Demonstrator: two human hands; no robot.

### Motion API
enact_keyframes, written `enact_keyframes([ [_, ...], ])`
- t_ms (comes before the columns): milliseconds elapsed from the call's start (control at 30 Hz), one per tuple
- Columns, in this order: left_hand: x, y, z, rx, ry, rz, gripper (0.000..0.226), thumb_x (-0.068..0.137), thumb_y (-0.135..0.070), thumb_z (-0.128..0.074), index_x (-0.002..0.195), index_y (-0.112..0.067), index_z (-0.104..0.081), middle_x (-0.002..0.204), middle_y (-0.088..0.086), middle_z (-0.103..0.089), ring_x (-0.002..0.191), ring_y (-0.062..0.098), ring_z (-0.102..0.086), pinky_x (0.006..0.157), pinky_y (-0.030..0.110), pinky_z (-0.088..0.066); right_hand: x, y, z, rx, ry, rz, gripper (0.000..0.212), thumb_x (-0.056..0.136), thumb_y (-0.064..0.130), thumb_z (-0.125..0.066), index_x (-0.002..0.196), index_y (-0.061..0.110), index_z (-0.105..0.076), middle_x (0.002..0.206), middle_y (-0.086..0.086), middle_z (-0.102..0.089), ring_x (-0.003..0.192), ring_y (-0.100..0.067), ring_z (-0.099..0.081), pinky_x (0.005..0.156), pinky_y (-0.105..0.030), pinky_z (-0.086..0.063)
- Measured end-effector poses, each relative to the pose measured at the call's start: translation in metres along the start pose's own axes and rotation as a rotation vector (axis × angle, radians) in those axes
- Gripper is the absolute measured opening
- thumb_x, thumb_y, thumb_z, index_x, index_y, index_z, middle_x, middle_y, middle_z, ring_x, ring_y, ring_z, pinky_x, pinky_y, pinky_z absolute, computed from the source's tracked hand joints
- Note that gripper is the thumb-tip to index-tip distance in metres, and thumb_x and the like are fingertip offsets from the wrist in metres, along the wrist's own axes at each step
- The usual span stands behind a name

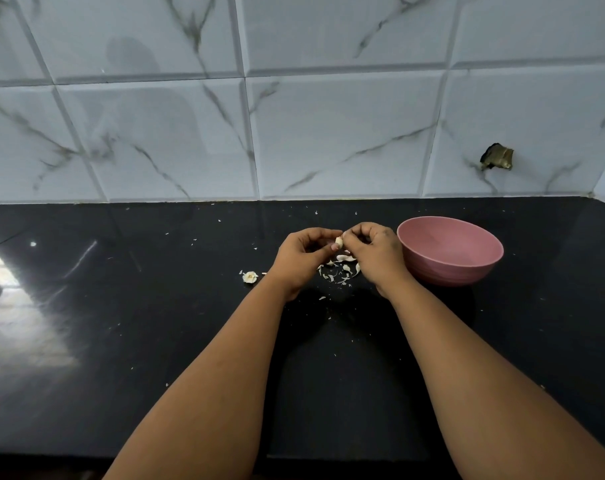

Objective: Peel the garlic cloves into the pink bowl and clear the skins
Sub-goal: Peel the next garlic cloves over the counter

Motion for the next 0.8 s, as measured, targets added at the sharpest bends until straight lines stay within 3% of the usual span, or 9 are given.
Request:
enact_keyframes([
  [133,0.002,0.002,0.003,-0.128,-0.039,0.018,0.019,0.091,0.002,-0.063,0.108,-0.005,-0.069,0.088,0.010,-0.068,0.082,0.015,-0.063,0.077,0.022,-0.053,0.000,-0.005,-0.004,0.120,0.002,-0.091,0.026,0.089,0.017,-0.053,0.063,0.021,-0.058,0.058,0.008,-0.057,0.056,-0.006,-0.052,0.062,-0.033,-0.045],
  [267,0.003,0.005,0.006,-0.233,-0.072,0.045,0.018,0.091,0.003,-0.063,0.108,0.000,-0.068,0.085,0.008,-0.069,0.077,0.013,-0.068,0.073,0.022,-0.055,0.001,-0.005,0.000,0.101,-0.012,-0.075,0.033,0.092,0.022,-0.052,0.060,0.013,-0.051,0.057,0.000,-0.049,0.057,-0.013,-0.044,0.063,-0.034,-0.040],
  [333,0.004,0.005,0.008,-0.280,-0.091,0.054,0.017,0.089,0.006,-0.063,0.105,0.002,-0.068,0.083,0.007,-0.072,0.074,0.011,-0.070,0.070,0.021,-0.055,0.000,-0.002,0.002,0.068,-0.017,-0.028,0.028,0.090,0.025,-0.063,0.067,0.010,-0.058,0.063,-0.003,-0.056,0.061,-0.013,-0.050,0.063,-0.031,-0.044],
  [400,0.004,0.006,0.010,-0.293,-0.112,0.065,0.017,0.088,0.007,-0.065,0.103,0.001,-0.069,0.083,0.008,-0.072,0.074,0.011,-0.069,0.070,0.021,-0.056,-0.002,0.001,0.000,0.159,0.006,-0.005,0.005,0.087,0.018,-0.071,0.083,0.016,-0.068,0.078,-0.005,-0.065,0.073,-0.013,-0.058,0.070,-0.030,-0.051],
  [533,0.004,0.008,0.010,-0.284,-0.122,0.066,0.020,0.085,0.009,-0.066,0.104,0.003,-0.069,0.088,0.012,-0.072,0.079,0.015,-0.071,0.074,0.024,-0.057,-0.006,0.008,-0.012,0.314,0.131,0.005,0.025,0.090,0.004,-0.065,0.108,0.020,-0.070,0.096,-0.015,-0.067,0.085,-0.018,-0.063,0.082,-0.035,-0.055],
  [800,0.003,0.009,0.012,-0.242,-0.152,0.055,0.022,0.081,0.012,-0.068,0.098,-0.002,-0.072,0.089,0.011,-0.074,0.085,0.019,-0.070,0.080,0.028,-0.057,-0.009,0.011,-0.015,0.368,0.163,0.021,0.027,0.091,-0.002,-0.061,0.108,0.017,-0.069,0.092,-0.001,-0.072,0.078,-0.004,-0.067,0.078,-0.022,-0.057],
])
Point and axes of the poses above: each hand's wrist, its own x-axis towards the middle knuckle, its own z-axis out of the back of the hand, y = z × x, the point moved 8 cm from there along x, towards the middle knuckle
